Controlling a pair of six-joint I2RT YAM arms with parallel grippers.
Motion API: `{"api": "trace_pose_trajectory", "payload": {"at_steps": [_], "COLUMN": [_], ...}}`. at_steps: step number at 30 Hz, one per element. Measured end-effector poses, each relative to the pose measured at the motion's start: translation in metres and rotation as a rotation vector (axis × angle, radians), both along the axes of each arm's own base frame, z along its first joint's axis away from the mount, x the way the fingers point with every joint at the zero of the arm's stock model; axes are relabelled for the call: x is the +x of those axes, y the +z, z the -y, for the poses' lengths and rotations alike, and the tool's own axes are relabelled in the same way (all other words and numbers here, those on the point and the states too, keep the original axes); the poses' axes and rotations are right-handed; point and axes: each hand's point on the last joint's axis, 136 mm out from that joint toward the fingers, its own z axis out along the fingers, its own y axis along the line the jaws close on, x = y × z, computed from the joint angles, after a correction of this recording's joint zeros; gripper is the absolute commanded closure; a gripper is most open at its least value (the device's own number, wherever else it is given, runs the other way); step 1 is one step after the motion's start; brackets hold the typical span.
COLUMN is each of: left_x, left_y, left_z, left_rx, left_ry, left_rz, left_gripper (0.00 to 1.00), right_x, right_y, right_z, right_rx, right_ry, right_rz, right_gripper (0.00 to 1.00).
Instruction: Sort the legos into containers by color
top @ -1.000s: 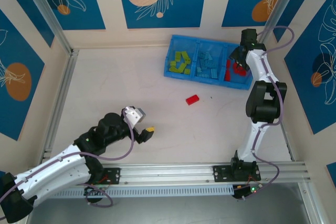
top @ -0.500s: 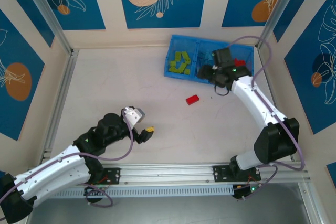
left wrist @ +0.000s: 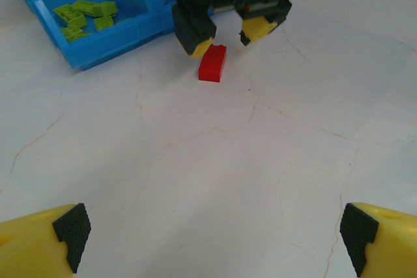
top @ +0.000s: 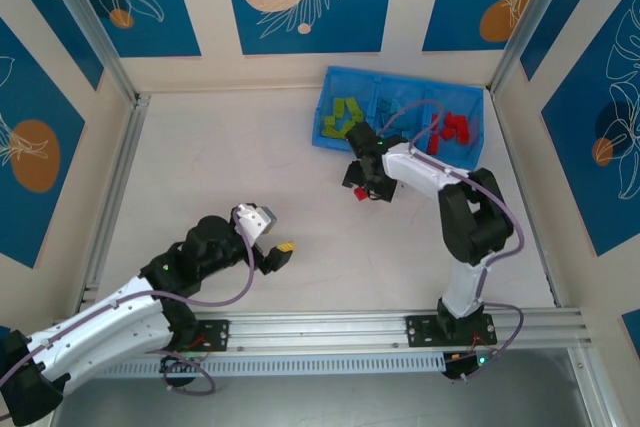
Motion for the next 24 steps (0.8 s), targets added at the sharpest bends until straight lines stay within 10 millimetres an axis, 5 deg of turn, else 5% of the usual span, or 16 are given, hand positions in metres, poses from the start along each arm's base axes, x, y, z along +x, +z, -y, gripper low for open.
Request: {"api": "trace_pose_trajectory", "payload": {"at_steps": [3,7,11,20,24], "left_x": [0.001,0.003,0.003,0.003,0.004], "left_y": [-0.002,-0.002,-0.002,-0.006,-0.009], "left_z": [-0.001,-0.002,-0.002,-0.002,-0.001], "left_rx": [0.007,0.012,0.012,0.021,0.029], "left_ry": [0.009,0.018,0.018,0.018,0.018], "left_rz": [-0.001,0.000,0.000,-0.008,-0.015], "left_gripper": [0.00,0.00,0.00,0.00,0.00], "right_x": [0.002,0.016,0.015,0.007,0.005], "right_y": [-0.020,-0.020,-0.038,-0.039,-0.036], "right_z": [0.005,-0.001,0.002,0.010,0.011], "right_rx": [-0.030,-0.016,-0.037,-0.036,-0.015], "right_ry": [-0.078,-0.105,-0.115,-0.119,-0.109], "right_rz": [-0.042,-0.022,-0.051,-0.039,0.006], "right_gripper": [0.20,0.21,0.30,0.62,0.64]}}
